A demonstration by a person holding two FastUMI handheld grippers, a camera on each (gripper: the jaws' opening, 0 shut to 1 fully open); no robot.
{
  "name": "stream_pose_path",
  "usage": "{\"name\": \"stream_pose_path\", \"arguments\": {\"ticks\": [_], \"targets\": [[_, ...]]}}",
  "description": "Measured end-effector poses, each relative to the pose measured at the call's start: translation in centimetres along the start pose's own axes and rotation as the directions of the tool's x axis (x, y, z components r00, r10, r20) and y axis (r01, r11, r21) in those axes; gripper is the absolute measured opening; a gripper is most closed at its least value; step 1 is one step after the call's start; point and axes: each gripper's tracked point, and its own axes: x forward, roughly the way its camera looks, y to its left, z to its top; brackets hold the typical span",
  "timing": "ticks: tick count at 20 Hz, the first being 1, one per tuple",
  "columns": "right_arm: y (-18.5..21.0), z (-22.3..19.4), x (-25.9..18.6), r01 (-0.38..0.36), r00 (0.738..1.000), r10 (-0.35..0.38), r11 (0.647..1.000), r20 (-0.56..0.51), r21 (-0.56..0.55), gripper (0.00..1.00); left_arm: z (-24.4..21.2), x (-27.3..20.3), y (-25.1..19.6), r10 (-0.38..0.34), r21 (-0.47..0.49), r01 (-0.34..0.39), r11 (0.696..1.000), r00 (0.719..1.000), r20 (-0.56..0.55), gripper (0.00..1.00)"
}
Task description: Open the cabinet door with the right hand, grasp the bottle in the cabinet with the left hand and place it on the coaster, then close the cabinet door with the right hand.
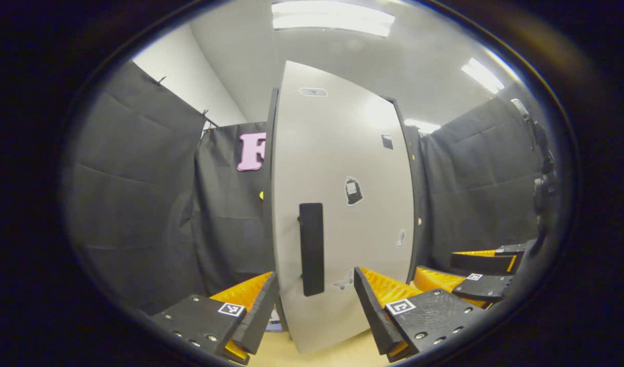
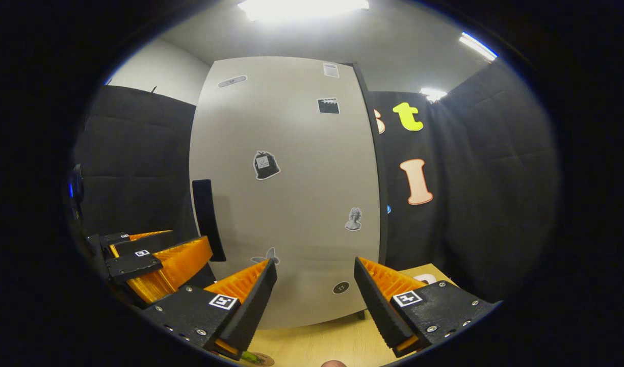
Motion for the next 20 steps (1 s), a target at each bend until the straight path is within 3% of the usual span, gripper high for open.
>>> {"name": "stream_pose_path", "arguments": {"ticks": [1, 3, 4, 9, 19, 20], "targets": [[-0.3, 0.0, 0.0, 0.007, 1.0, -0.007, 1.0, -0.002, 0.008, 0.94, -0.3, -0.1, -0.1, 0.013, 0.002, -0.013, 1.0, 1.0, -0.013, 0.85], [-0.9, 0.1, -0.3, 0.025, 1.0, -0.025, 0.999, -0.003, 0.025, 0.95, -0.8, -0.3, 0.3, 0.039, 0.0, -0.039, 0.999, 0.999, -0.025, 0.89], [-1.3, 0.3, -0.5, 0.036, 0.999, -0.036, 0.999, 0.001, 0.024, 0.95, -1.1, -0.2, 0.3, 0.045, -0.01, -0.045, 0.999, 0.998, -0.031, 0.84], [-2.4, 0.3, -0.5, 0.078, 0.997, -0.078, 0.997, 0.005, 0.016, 0.94, -1.1, 0.0, 1.4, 0.082, 0.024, -0.081, 0.996, 0.996, -0.044, 0.89], [-2.3, 0.5, 0.0, 0.079, 0.997, -0.079, 0.997, 0.017, -0.012, 0.95, -1.3, 0.8, 0.1, 0.043, 0.027, -0.042, 0.999, 0.997, -0.063, 0.89], [-2.4, 0.4, 0.0, 0.079, 0.997, -0.078, 0.997, 0.011, -0.01, 0.95, -1.3, 0.9, 0.1, 0.04, 0.026, -0.038, 0.999, 0.997, -0.066, 0.85]]}}
